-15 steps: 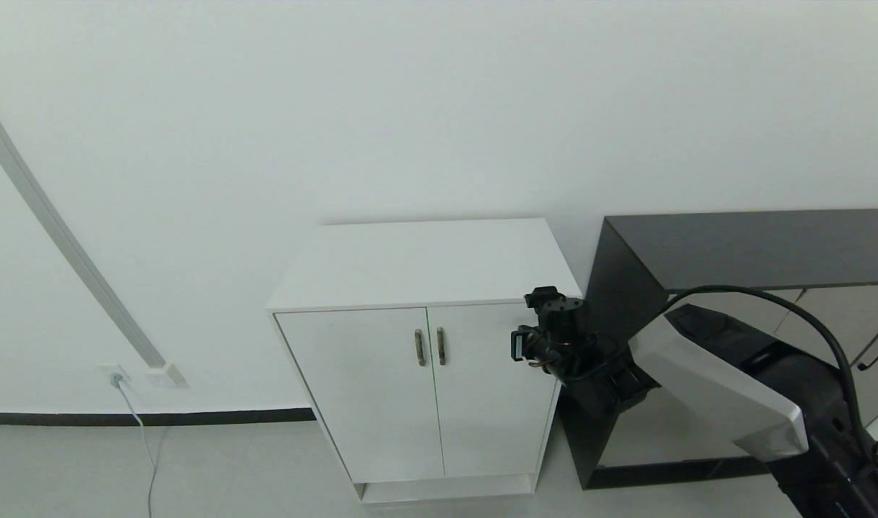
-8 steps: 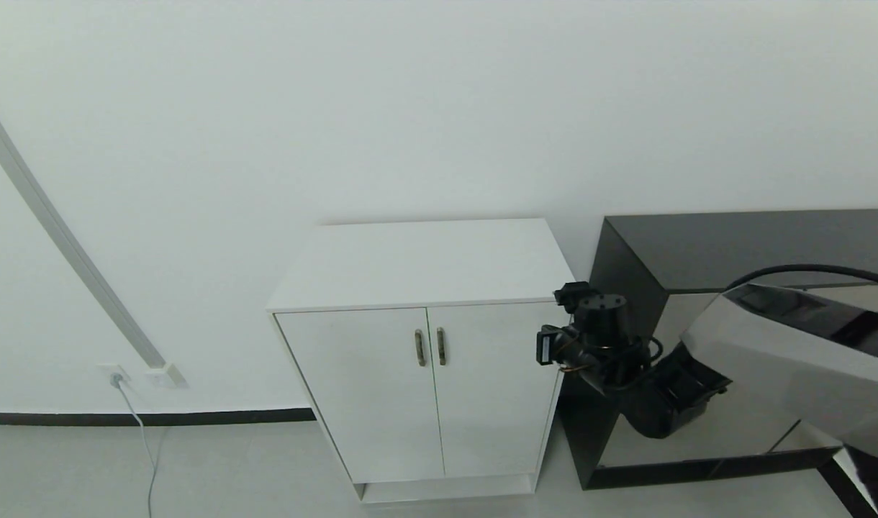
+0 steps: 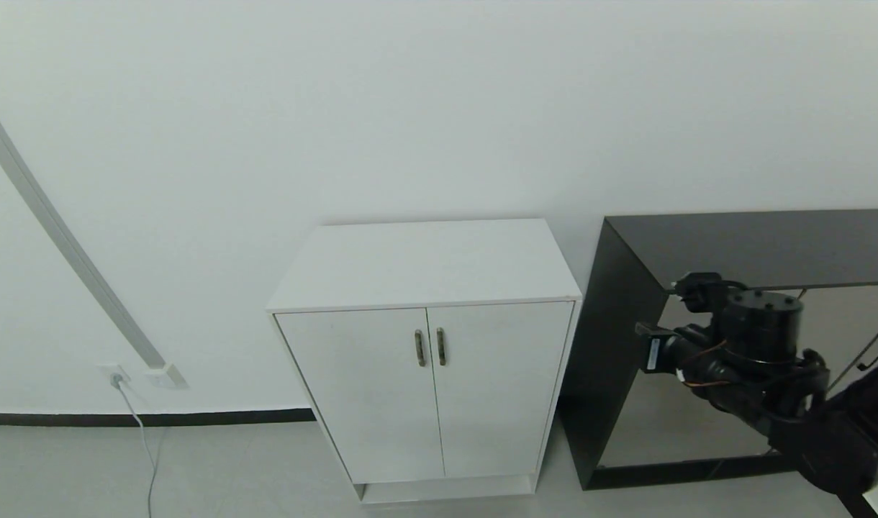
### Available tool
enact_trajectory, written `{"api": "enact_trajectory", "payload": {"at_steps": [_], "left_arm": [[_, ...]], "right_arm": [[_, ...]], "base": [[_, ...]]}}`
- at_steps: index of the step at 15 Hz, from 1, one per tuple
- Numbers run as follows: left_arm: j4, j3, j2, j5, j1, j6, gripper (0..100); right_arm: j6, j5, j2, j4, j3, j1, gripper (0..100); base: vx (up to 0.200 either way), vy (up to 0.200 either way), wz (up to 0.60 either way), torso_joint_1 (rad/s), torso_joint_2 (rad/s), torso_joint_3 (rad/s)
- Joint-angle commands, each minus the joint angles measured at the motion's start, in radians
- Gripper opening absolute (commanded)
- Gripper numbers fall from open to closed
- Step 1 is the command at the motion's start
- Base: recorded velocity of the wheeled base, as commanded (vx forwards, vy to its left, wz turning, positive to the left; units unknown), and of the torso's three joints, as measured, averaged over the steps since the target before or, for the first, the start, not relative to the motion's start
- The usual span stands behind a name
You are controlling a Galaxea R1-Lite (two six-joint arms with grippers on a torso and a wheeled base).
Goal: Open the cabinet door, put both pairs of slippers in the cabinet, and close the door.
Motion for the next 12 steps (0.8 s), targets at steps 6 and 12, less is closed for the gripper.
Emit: {"api": "enact_trajectory", "payload": {"at_steps": [6,12], "left_arm": [[0.0,0.0,0.001,0.0,0.0,0.0,0],[0.0,0.0,0.001,0.0,0.0,-0.002,0]], "right_arm": [[-0.104,0.033,-0.393,0.004,0.315,-0.127,0],[-0.15,0.044,-0.672,0.158,0.444,-0.134,0]], "base": [[0.0,0.0,0.0,0.0,0.0,0.0],[0.0,0.0,0.0,0.0,0.0,0.0]]}}
